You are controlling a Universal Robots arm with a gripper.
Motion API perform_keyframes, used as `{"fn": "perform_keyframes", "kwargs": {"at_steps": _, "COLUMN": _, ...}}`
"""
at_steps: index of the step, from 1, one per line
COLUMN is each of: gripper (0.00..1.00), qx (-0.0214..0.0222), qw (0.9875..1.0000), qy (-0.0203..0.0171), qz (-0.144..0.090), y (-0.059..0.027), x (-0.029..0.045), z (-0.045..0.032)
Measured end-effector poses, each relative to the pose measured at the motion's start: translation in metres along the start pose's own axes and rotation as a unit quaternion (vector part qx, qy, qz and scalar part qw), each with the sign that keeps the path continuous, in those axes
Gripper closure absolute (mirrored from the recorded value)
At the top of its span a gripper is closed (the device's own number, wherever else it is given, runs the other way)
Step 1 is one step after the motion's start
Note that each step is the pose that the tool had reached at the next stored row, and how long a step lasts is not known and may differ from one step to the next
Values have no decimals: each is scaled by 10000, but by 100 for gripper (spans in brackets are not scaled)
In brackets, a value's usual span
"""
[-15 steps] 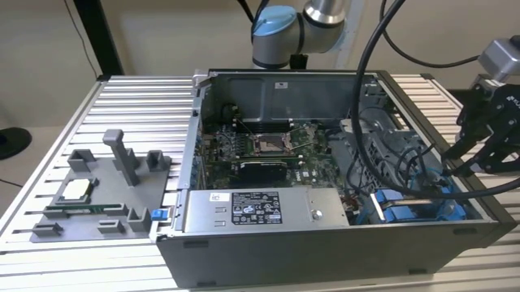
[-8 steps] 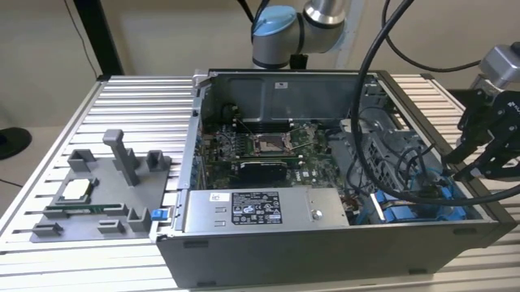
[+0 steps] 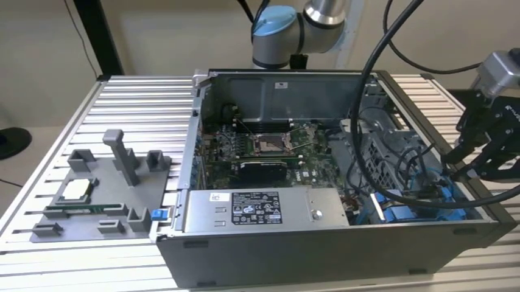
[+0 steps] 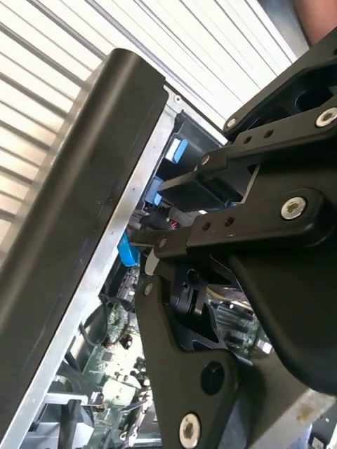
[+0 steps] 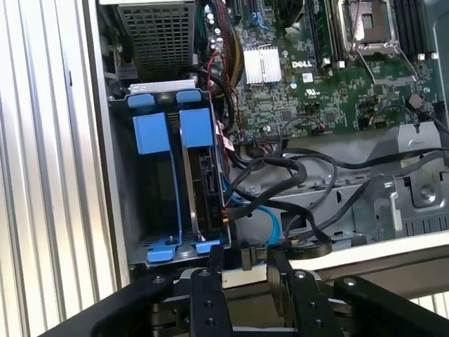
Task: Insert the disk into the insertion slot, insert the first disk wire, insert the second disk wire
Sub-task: 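Insert the second disk wire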
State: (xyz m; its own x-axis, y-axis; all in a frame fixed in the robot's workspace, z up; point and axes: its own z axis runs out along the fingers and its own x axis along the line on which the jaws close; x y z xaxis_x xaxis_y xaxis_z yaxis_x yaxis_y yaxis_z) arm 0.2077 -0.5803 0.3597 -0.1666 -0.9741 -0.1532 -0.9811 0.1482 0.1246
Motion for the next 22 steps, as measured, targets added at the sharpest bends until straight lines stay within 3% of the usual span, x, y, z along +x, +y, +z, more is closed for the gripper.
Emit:
{"fn": "perform_keyframes", "kwargs": {"at_steps": 3, "gripper": 0, "qx": -13, "qw": 10000, "qy": -77, "qz": -7, "y": -3, "x": 10, "z": 8}}
{"fn": "perform_keyframes", "kwargs": {"at_steps": 6, "gripper": 0, "qx": -36, "qw": 9999, "qy": -135, "qz": -11, "y": -17, "x": 90, "z": -5}}
{"fn": "perform_keyframes", "kwargs": {"at_steps": 8, "gripper": 0, "qx": -51, "qw": 9999, "qy": -143, "qz": -10, "y": -22, "x": 125, "z": -11}}
{"fn": "perform_keyframes", "kwargs": {"at_steps": 20, "gripper": 0, "qx": -55, "qw": 9999, "qy": -162, "qz": -11, "y": -24, "x": 128, "z": 25}}
{"fn": "perform_keyframes", "kwargs": {"at_steps": 21, "gripper": 100, "qx": -56, "qw": 9998, "qy": -168, "qz": -12, "y": -24, "x": 129, "z": 25}}
{"fn": "perform_keyframes", "kwargs": {"at_steps": 22, "gripper": 100, "qx": -57, "qw": 9998, "qy": -175, "qz": -12, "y": -24, "x": 128, "z": 25}}
